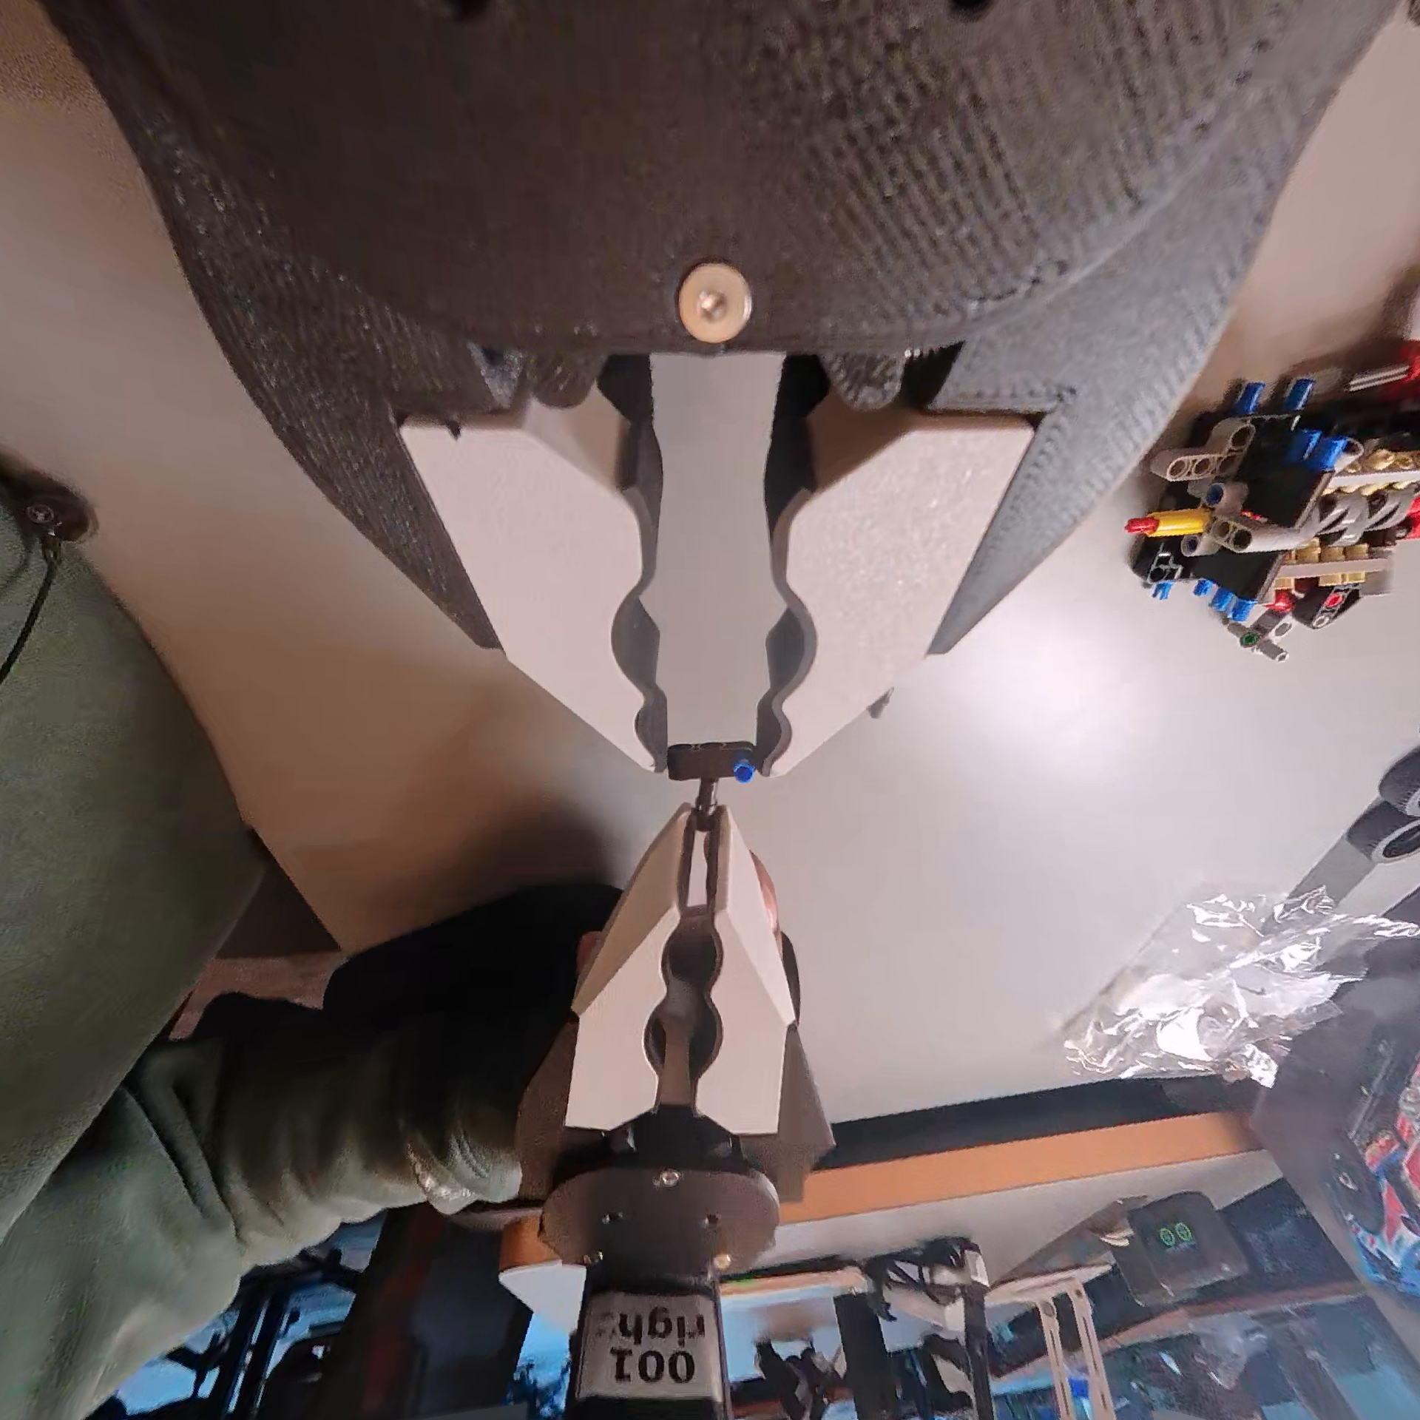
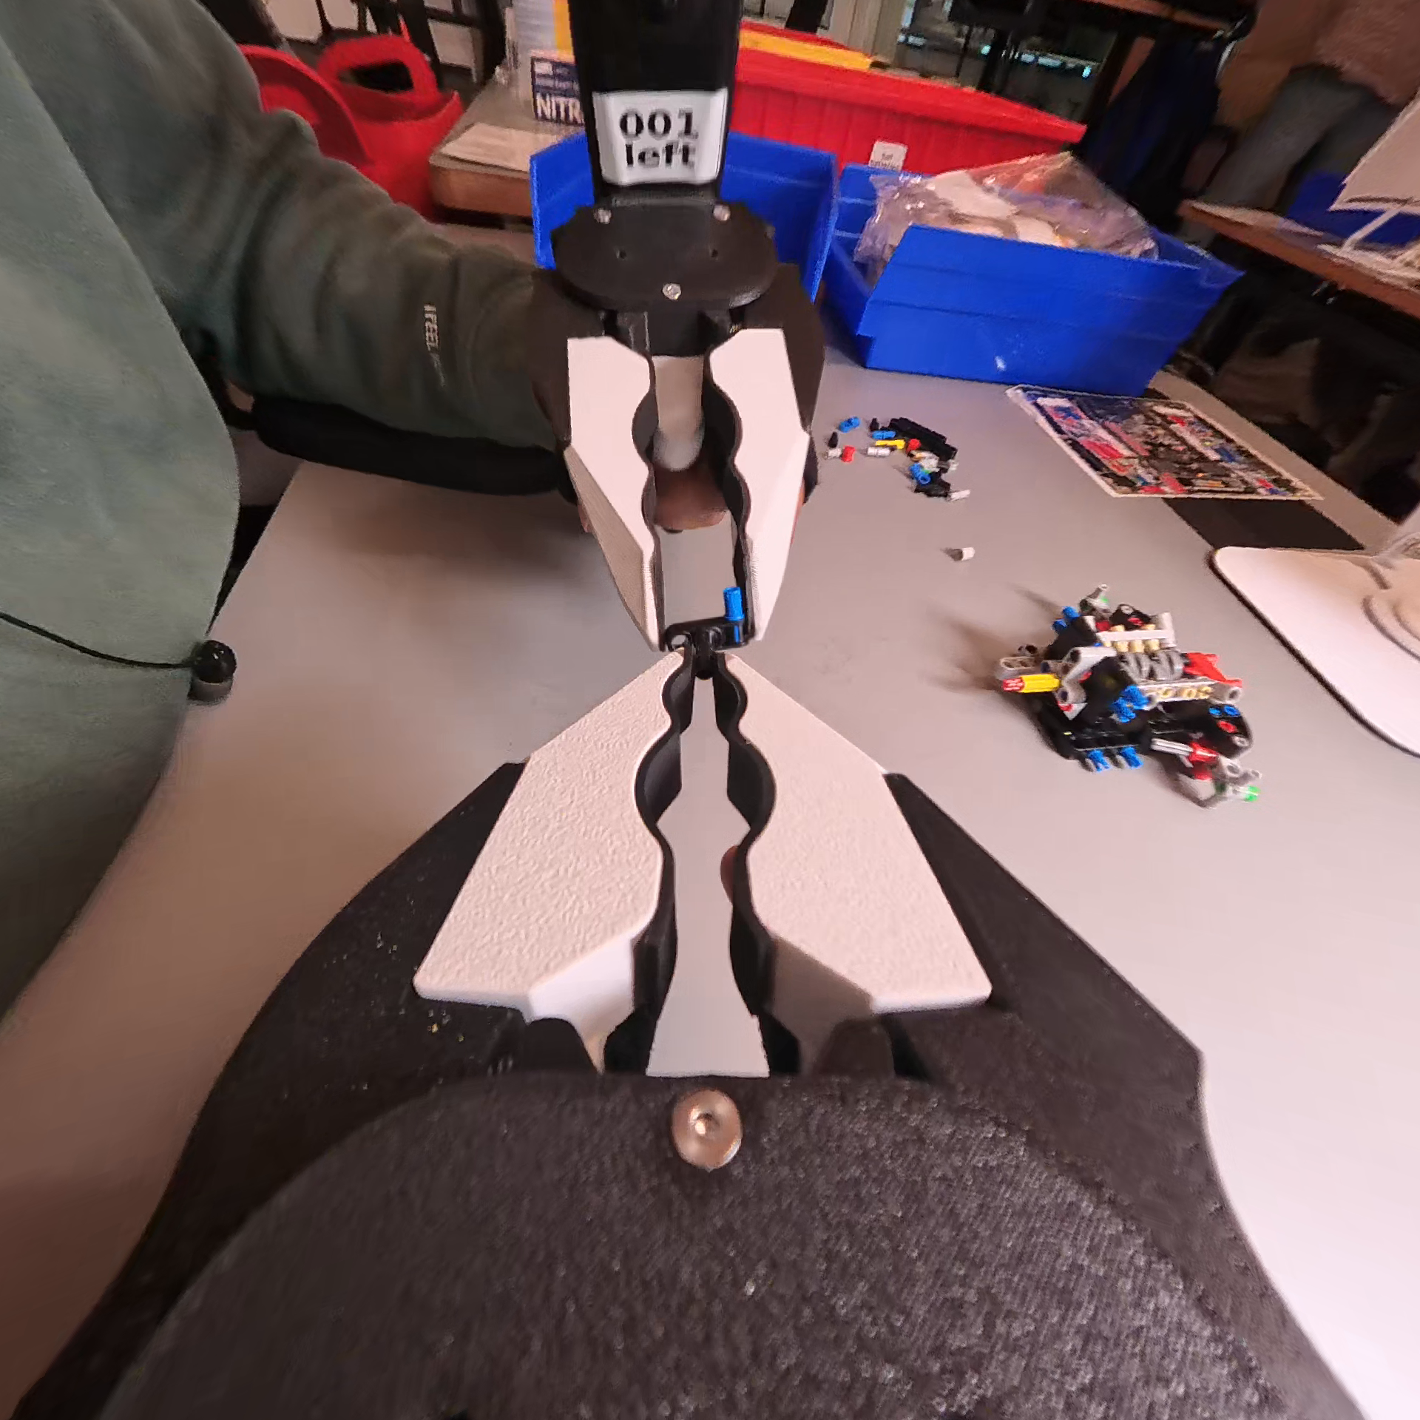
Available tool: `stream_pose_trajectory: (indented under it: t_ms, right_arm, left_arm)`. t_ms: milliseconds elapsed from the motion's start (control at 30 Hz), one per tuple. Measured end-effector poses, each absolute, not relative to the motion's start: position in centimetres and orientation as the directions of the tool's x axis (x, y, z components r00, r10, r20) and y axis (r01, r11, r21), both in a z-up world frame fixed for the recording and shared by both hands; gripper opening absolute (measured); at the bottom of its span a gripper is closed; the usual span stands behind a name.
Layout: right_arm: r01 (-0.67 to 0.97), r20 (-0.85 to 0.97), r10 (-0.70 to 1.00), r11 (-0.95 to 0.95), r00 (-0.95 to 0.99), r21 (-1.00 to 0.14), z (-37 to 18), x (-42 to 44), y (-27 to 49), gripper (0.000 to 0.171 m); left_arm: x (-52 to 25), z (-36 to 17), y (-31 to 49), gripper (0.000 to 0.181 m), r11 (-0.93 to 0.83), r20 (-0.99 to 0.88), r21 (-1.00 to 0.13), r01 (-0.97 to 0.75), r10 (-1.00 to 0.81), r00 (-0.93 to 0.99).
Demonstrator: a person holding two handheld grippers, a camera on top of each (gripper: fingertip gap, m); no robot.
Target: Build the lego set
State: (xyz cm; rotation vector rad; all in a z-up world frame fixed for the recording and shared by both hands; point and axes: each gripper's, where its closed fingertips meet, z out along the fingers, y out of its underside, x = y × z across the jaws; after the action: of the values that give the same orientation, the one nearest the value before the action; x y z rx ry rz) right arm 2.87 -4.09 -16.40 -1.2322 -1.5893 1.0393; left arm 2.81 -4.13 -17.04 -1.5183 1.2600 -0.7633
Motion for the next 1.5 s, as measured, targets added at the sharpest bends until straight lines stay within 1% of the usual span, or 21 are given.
stream_pose_trajectory:
  t_ms: [167, 467, 800, 900, 1000, 1133, 1200, 1267, 1400, 1500]
  right_arm:
    - [0.310, 0.119, 0.980, 0.164, -0.159, -0.936, -17.3, 2.8, -4.0, 0.003]
    - [0.402, 0.082, 0.976, 0.160, -0.203, -0.902, -19.1, 3.0, -4.7, 0.003]
    - [0.524, 0.033, 0.980, 0.133, -0.196, -0.841, -21.7, 2.7, -5.1, 0.003]
    - [0.540, 0.018, 0.983, 0.115, -0.182, -0.834, -22.2, 2.6, -5.0, 0.003]
    - [0.487, -0.020, 0.988, 0.058, -0.154, -0.871, -21.2, 2.5, -4.4, 0.003]
    - [0.290, -0.125, 0.985, -0.086, -0.117, -0.953, -17.1, 2.4, -3.4, 0.003]
    - [0.210, -0.167, 0.978, -0.139, -0.123, -0.968, -15.5, 2.4, -3.3, 0.003]
    - [0.157, -0.199, 0.971, -0.177, -0.134, -0.972, -14.4, 2.5, -3.3, 0.003]
    - [0.153, -0.184, 0.974, -0.163, -0.135, -0.975, -14.2, 2.4, -3.5, 0.003]
    - [0.190, -0.166, 0.977, -0.140, -0.131, -0.972, -14.8, 2.5, -3.6, 0.003]
  left_arm:
    - [2.9, -17.7, -4.3, 0.021, 0.017, -0.116, -0.928, -0.373, -0.963, 0.243]
    - [3.2, -19.5, -4.9, 0.021, 0.021, -0.138, -0.873, -0.488, -0.969, 0.205]
    - [3.2, -22.6, -5.3, 0.021, -0.047, -0.084, -0.808, -0.587, -0.977, 0.194]
    - [3.2, -23.1, -5.1, 0.021, -0.082, -0.054, -0.807, -0.584, -0.976, 0.212]
    - [3.2, -22.1, -4.6, 0.021, -0.126, -0.004, -0.847, -0.516, -0.970, 0.245]
    - [3.0, -18.0, -3.8, 0.021, -0.179, 0.099, -0.943, -0.281, -0.956, 0.277]
    - [2.9, -16.3, -3.7, 0.021, -0.186, 0.133, -0.966, -0.177, -0.953, 0.273]
    - [2.8, -15.2, -3.7, 0.021, -0.184, 0.150, -0.977, -0.109, -0.952, 0.266]
    - [2.7, -14.6, -3.8, 0.021, -0.177, 0.150, -0.981, -0.084, -0.953, 0.262]
    - [2.8, -15.2, -3.9, 0.020, -0.166, 0.127, -0.977, -0.131, -0.956, 0.264]
